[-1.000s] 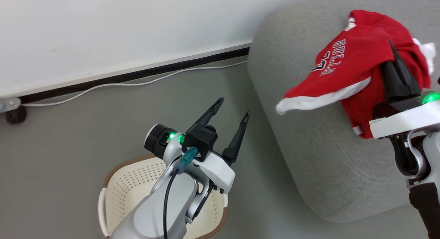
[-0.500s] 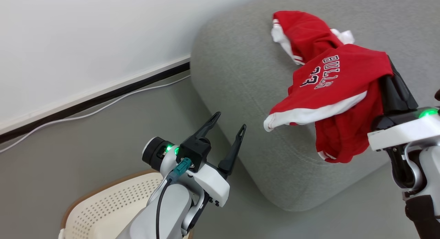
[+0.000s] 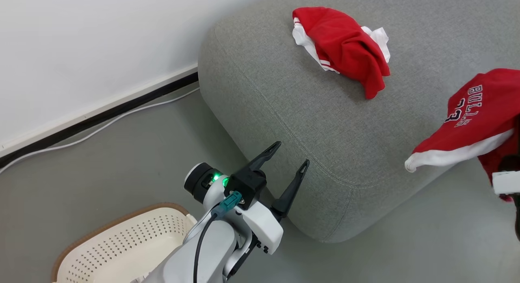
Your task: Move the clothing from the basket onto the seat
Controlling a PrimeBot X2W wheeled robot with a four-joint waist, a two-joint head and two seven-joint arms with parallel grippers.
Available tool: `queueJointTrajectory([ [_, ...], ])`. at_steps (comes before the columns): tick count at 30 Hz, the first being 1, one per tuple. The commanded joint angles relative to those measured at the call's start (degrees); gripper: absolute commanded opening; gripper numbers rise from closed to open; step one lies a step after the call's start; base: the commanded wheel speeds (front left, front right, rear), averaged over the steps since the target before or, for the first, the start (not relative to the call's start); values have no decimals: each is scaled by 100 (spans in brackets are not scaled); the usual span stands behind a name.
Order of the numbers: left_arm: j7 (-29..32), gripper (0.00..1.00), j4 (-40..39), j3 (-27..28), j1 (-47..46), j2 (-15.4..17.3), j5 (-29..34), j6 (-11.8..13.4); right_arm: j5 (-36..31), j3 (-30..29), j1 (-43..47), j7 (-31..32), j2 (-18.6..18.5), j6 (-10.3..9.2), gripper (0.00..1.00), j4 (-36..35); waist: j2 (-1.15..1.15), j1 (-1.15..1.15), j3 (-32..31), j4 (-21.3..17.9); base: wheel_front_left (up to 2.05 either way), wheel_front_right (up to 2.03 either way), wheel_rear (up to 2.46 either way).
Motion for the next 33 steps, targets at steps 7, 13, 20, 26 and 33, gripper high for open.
queueJointTrajectory([
  [7, -28, 100, -72, -22, -443, 16, -177, 69, -88, -327, -121, -35, -198, 17, 0, -141, 0, 0, 371, -21, 0, 0, 0],
  [13, -28, 100, -5, -169, -664, 16, -153, 212, -18, -698, -832, -35, -322, 17, 0, 256, 0, 0, 940, -19, 0, 0, 0],
  [20, -28, 100, 174, -368, -983, 16, -116, 324, -31, -914, -1899, -35, -591, 17, 0, 866, 0, 0, 1643, 5, 0, 0, 0],
  [26, -28, 100, 335, -516, -1287, 16, -42, 406, -153, -1043, -2856, -35, -839, 17, 0, 1538, 0, 0, 2222, 49, 0, 0, 0],
  [33, -28, 100, 562, -565, -1530, 16, 60, 575, -438, -1061, -3994, -35, -1110, 17, 0, 2247, 0, 0, 2802, 122, 0, 0, 0],
])
